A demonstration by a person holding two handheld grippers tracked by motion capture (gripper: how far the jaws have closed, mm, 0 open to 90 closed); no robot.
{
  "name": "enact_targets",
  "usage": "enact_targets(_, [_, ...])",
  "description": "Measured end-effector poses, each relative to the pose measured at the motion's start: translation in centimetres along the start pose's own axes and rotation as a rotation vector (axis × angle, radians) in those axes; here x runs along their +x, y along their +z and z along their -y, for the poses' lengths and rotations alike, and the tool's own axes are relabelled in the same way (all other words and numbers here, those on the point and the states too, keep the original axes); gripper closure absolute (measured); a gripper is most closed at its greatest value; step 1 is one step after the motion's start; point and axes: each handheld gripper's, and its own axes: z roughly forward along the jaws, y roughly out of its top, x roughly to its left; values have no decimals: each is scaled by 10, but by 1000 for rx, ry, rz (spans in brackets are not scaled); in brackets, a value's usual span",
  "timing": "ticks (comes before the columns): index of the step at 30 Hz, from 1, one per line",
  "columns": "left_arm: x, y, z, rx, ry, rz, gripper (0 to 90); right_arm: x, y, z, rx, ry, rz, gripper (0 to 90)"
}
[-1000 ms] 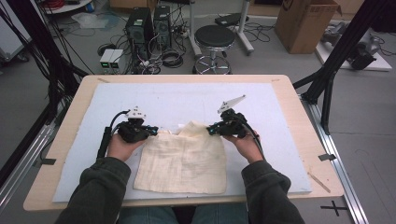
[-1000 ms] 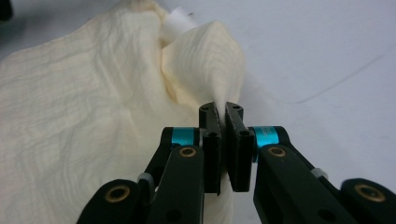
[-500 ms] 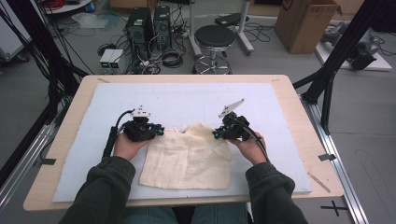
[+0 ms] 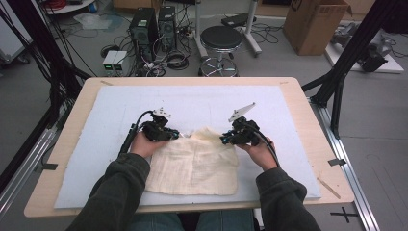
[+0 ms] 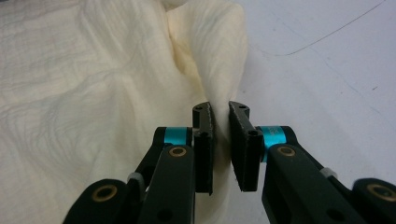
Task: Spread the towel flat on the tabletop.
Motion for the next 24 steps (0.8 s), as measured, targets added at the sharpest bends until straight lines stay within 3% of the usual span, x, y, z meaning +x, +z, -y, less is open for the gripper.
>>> enact_targets(3, [-3, -9, -2, -31, 9, -34, 882, 1, -2, -1, -21, -3, 17, 807])
enact_targets(7, [-3, -30, -6, -109, 1, -92, 883, 4, -9, -4, -64, -15, 51, 808])
enact_targets(11, [0, -46, -2, -154, -25, -185, 883, 6, -13, -6, -104, -11, 89, 807])
enact_targets(14, [5, -50, 7, -122, -50, -208, 882, 8, -9, -7, -104, -11, 86, 789])
enact_targets(16, [7, -52, 16, -88, -54, -203, 882, 11, -1, -8, -66, -16, 69, 780])
enact_targets(24, [-1, -65, 43, 10, -51, -156, 882, 34, 21, 3, 45, -58, -66, 784])
